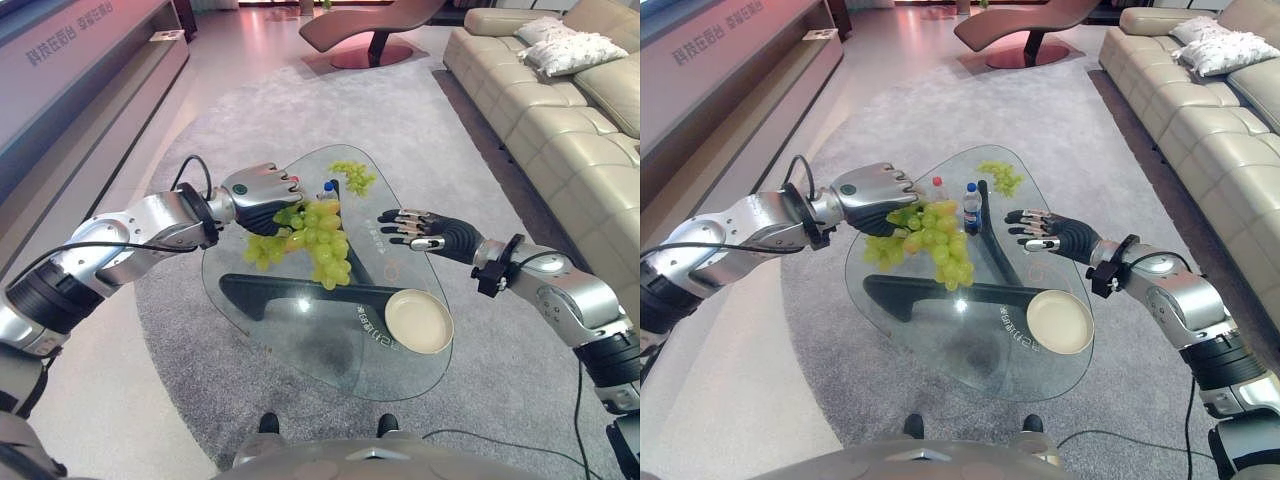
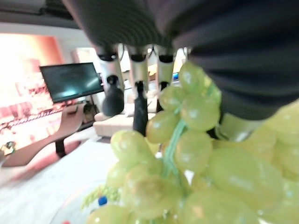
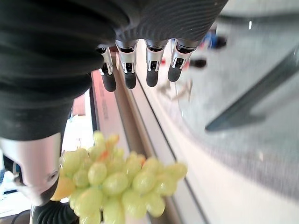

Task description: Pick up fruits into the plate

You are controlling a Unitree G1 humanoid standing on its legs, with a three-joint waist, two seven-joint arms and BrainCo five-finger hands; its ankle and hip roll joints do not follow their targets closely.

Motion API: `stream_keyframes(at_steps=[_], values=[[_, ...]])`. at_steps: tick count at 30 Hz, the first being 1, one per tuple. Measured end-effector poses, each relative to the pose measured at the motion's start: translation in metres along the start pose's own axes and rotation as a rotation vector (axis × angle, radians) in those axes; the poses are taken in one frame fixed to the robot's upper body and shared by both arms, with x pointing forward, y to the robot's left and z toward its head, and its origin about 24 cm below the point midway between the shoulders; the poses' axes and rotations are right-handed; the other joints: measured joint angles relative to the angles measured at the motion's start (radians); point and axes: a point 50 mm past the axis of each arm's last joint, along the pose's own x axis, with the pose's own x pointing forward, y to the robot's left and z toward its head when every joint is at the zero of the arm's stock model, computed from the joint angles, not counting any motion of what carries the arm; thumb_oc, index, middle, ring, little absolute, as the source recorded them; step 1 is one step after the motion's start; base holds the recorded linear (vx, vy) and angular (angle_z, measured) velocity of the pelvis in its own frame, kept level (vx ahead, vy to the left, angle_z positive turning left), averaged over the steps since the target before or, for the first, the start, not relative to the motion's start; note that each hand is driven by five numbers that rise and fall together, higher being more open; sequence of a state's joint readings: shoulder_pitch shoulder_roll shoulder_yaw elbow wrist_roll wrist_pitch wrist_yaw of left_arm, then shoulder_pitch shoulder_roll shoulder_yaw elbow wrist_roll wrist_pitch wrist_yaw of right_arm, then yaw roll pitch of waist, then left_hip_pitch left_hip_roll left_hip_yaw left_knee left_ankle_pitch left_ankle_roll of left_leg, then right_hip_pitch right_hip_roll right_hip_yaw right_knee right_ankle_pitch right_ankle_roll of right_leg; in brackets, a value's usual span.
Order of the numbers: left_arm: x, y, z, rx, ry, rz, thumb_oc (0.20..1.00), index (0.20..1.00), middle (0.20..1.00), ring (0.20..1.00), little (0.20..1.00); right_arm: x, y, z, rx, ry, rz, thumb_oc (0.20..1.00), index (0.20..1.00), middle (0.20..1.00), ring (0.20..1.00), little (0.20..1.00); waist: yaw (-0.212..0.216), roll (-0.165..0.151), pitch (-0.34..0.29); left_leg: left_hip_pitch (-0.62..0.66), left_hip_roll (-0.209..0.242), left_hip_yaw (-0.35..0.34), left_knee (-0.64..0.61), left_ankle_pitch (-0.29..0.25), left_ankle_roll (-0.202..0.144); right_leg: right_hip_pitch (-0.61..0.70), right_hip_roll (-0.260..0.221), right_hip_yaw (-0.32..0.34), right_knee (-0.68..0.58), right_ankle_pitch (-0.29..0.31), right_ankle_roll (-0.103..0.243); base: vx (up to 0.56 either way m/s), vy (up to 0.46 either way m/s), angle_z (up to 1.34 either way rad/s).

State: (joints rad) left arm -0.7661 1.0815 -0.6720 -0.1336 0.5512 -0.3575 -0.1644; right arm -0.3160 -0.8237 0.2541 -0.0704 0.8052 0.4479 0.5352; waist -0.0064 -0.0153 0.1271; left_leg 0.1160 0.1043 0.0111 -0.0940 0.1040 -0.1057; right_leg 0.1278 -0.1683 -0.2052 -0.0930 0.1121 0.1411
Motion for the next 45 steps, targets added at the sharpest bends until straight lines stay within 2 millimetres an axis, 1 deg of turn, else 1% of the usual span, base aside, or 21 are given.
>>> stream_keyframes(at_steps=[4,9,12,14,18,21,27,33,36,42,45], values=[[0.001,0.002,0.005,0.007,-0.036,0.01,0.2,0.2,0.2,0.2,0.2,0.009,0.011,-0.004,0.056,0.003,0.06,1.0,1.0,1.0,1.0,1.0,0.005,0.01,-0.019,-0.004,0.0,-0.006,0.0,-0.001,0.001,0.001,0.0,-0.005,0.0,-0.002,0.001,-0.01,-0.004,0.04],[0.004,0.006,0.01,0.027,-0.076,0.013,0.2,0.2,0.2,0.2,0.2,0.012,0.015,-0.006,0.098,0.013,0.082,1.0,1.0,1.0,1.0,1.0,0.007,0.013,-0.024,-0.006,0.0,-0.015,0.0,-0.001,0.004,0.003,0.0,-0.013,0.0,-0.004,-0.002,-0.01,-0.001,0.04],[0.005,0.01,0.016,0.037,-0.106,0.025,0.2,0.2,0.2,0.2,0.2,0.014,0.017,-0.006,0.122,0.001,0.1,1.0,1.0,1.0,1.0,1.0,0.007,0.013,-0.032,-0.007,0.0,-0.015,0.0,-0.001,0.004,0.004,0.0,-0.015,0.0,-0.004,-0.002,0.0,0.0,0.0],[0.005,0.01,0.018,0.041,-0.123,0.028,0.2,0.2,0.2,0.2,0.2,0.017,0.023,-0.007,0.139,0.003,0.131,1.0,1.0,1.0,1.0,1.0,0.005,0.015,-0.039,-0.007,0.0,-0.015,0.0,-0.001,0.004,0.004,0.0,-0.015,0.0,-0.004,-0.002,0.0,0.0,0.0],[0.005,0.01,0.019,0.041,-0.128,0.029,0.2,0.2,0.2,0.2,0.2,0.02,0.033,-0.006,0.137,0.007,0.178,1.0,1.0,1.0,1.0,1.0,0.005,0.018,-0.042,-0.007,0.0,-0.015,0.0,-0.001,0.004,0.004,0.0,-0.015,0.0,-0.004,-0.002,0.0,0.0,0.0],[0.005,0.01,0.019,0.041,-0.128,0.029,0.2,0.2,0.2,0.2,0.2,0.021,0.034,-0.005,0.149,0.002,0.187,1.0,1.0,1.0,1.0,1.0,0.006,0.018,-0.042,-0.007,0.0,-0.015,0.0,-0.001,0.004,0.004,0.0,-0.014,0.0,-0.004,-0.002,0.0,0.0,0.0],[0.005,0.01,0.019,0.041,-0.129,0.03,0.2,0.2,0.2,0.2,0.2,0.025,0.041,-0.011,0.16,0.04,0.221,1.0,1.0,1.0,1.0,1.0,0.006,0.018,-0.042,-0.007,0.0,-0.015,0.0,-0.001,0.004,0.004,0.0,-0.014,0.0,-0.004,-0.002,0.0,0.0,0.0],[0.006,0.012,0.022,0.044,-0.141,0.04,0.2,0.2,0.2,0.2,0.2,0.025,0.048,-0.01,0.165,0.05,0.276,1.0,1.0,1.0,1.0,1.0,0.006,0.018,-0.042,-0.006,0.0,-0.015,0.0,-0.001,0.004,0.004,0.0,-0.014,0.0,-0.004,-0.002,0.0,0.0,0.0],[0.006,0.014,0.025,0.04,-0.155,0.052,0.2,0.2,0.2,0.2,0.2,0.029,0.055,-0.011,0.161,0.076,0.318,1.0,1.0,1.0,1.0,1.0,0.005,0.018,-0.043,-0.006,0.0,-0.015,0.0,-0.001,0.004,0.006,0.0,-0.013,0.0,-0.004,-0.002,0.0,0.0,0.0],[0.007,0.015,0.024,0.027,-0.139,0.057,0.2,0.2,0.2,0.2,0.2,0.033,0.065,-0.006,0.129,0.077,0.38,1.0,1.0,1.0,1.0,1.0,0.006,0.018,-0.043,-0.005,0.0,-0.015,0.0,-0.001,0.004,0.007,0.0,-0.01,0.0,-0.004,-0.002,0.0,0.0,0.0],[0.007,0.015,0.024,0.025,-0.139,0.06,0.2,0.2,0.2,0.2,0.2,0.034,0.066,-0.006,0.129,0.076,0.389,1.0,1.0,1.0,1.0,1.0,0.006,0.018,-0.043,-0.005,0.0,-0.014,0.0,-0.001,0.004,0.007,0.0,-0.007,0.0,-0.004,-0.002,0.0,0.0,0.0]])
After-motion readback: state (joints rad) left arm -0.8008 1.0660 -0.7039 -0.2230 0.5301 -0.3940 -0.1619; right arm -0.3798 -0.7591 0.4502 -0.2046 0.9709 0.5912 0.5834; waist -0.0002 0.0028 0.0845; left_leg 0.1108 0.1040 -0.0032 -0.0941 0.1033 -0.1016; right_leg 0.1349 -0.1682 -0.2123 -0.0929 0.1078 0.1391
